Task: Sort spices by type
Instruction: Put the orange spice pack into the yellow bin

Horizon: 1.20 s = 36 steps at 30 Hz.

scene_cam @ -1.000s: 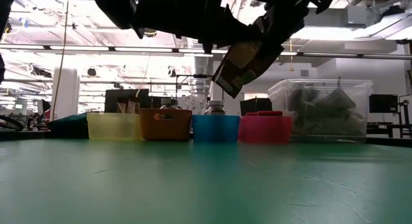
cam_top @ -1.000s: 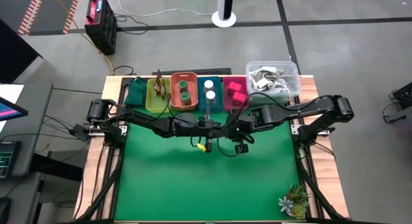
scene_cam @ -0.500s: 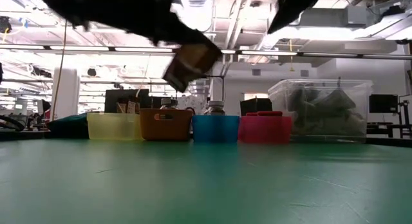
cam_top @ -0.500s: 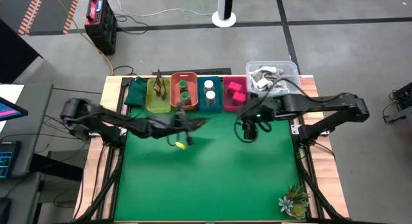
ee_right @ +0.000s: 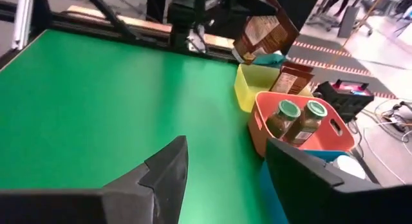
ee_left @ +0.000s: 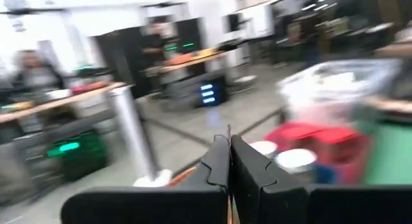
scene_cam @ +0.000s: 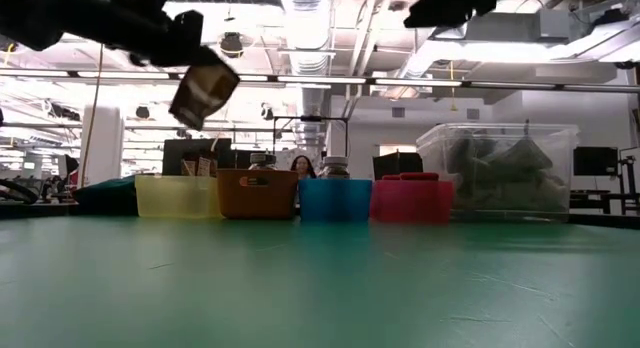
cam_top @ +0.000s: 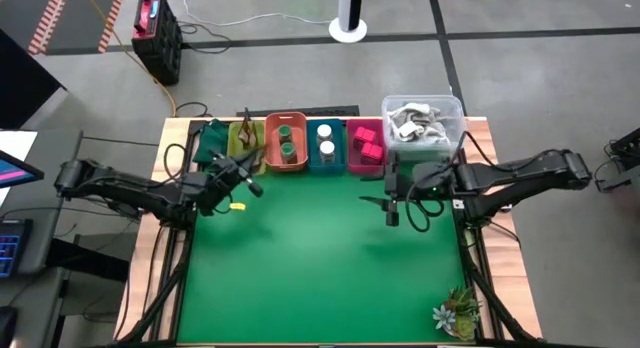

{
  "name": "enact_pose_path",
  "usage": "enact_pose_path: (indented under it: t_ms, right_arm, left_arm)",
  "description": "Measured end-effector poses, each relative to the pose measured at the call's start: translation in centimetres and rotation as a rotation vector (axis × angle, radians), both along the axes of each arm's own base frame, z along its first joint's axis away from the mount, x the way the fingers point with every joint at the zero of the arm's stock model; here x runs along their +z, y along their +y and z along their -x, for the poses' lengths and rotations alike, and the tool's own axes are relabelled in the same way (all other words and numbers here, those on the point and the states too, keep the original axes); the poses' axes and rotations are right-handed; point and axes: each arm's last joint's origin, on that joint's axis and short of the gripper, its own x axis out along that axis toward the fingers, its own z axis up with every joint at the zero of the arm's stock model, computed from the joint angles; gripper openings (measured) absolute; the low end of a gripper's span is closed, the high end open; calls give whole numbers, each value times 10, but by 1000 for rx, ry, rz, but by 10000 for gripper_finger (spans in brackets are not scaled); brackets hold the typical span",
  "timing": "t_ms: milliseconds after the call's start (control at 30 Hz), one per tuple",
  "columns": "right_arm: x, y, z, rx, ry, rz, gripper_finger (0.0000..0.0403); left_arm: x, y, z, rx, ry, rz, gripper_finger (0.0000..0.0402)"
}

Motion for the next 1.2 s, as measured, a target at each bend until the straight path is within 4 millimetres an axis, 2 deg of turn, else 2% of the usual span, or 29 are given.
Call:
enact_pose_path:
  t_ms: [100, 267, 367, 600, 733, 867, 1000, 1200]
  right_arm:
    - [-11, -4, -1, -9, -42, 16, 235]
    - [-13, -12, -1, -57, -52, -16, 235]
    - [-13, -13, -1, -61, -50, -20, 235]
    - [-13, -9, -1, -45, -51, -23, 235]
    - [-13, -6, -1, -32, -52, -27, 235]
    - [-13, -2, -1, -17, -51, -31, 235]
    - [-13, 0, 0, -6, -51, -31, 235]
    - [-13, 0, 0, -8, -52, -31, 235]
  left_arm:
    - [-6, 4, 7, 114, 48, -11, 0]
    - [-28, 15, 13, 256, 107, 11, 0]
    - [-38, 23, 17, 278, 120, 17, 0]
    - [-52, 43, 21, 143, 221, -51, 0]
    - [-53, 53, 24, 39, 235, -102, 0]
    - [-53, 65, 28, 38, 255, -121, 0]
    - [-53, 73, 30, -45, 254, -144, 0]
    - [-58, 88, 38, -123, 269, -103, 0]
